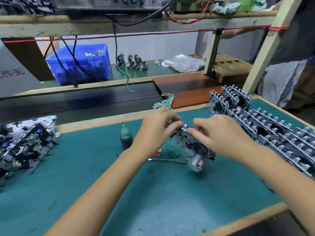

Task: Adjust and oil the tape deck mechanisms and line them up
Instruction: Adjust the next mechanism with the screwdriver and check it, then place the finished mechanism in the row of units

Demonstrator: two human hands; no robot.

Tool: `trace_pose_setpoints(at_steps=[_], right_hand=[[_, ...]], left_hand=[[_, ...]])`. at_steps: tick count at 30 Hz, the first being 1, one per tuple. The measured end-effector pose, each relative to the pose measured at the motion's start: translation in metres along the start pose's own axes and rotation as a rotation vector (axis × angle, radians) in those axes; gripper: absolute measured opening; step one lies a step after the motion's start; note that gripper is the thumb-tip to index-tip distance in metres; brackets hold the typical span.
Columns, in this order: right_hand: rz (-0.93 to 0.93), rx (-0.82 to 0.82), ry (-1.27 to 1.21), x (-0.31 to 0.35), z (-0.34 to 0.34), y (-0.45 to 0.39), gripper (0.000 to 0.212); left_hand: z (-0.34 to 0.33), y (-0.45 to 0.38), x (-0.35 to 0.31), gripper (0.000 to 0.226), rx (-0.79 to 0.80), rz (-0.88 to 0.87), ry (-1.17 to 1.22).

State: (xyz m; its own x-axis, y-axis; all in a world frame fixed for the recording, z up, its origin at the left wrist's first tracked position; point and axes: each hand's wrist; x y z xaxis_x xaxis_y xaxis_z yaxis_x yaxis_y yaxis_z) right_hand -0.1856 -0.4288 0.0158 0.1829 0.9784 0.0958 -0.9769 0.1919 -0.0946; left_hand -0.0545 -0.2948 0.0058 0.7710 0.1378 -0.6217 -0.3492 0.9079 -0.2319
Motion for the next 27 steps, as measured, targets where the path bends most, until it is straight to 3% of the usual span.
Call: trace_pose_setpoints(at_steps=[3, 9, 12, 18, 22, 27], right_hand=[[-0.146, -0.068, -0.058, -0.04, -0.001, 0.003, 0.044], [-0.441, -0.082, -0.05, -0.096, -0.018, 0.007, 0.042], [-0.475, -0.111, 0.022, -0.098, -0.023, 0.006, 0.038], [-0.529, -0.104, 0.104, -0.092, -0.028, -0.011, 0.026], [-0.552, -0.051, 0.073, -0.092, -0.024, -0.019, 0.027], [-0.692, 0.004, 0.336, -0.08, -0.012, -0.023, 0.049]], left_hand=[[-0.035, -0.042, -0.015, 0.033, 0.052, -0.002, -0.025], [-0.124, -0.055, -0.029, 0.072, 0.239, 0.241, 0.141], [-0.149, -0.055, -0.034, 0.058, 0.303, 0.24, 0.054], [-0.154, -0.066, -0.034, 0.022, 0.235, 0.199, -0.216], [-0.159, -0.068, -0.036, 0.02, 0.269, 0.176, -0.338], [-0.146, -0.064, -0.036, 0.042, 0.393, 0.169, -0.307]])
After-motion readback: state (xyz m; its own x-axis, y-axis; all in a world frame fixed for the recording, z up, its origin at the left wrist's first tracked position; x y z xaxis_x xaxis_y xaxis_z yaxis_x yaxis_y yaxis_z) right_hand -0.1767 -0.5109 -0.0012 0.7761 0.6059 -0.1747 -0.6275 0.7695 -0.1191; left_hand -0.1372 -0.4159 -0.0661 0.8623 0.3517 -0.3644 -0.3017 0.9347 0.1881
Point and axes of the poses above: each hand's wrist, its own y-axis away from the middle knuckle, its own z-axis out of the back of the hand, x = y × z, and after that the axes turned 15 degrees about x, right-handed
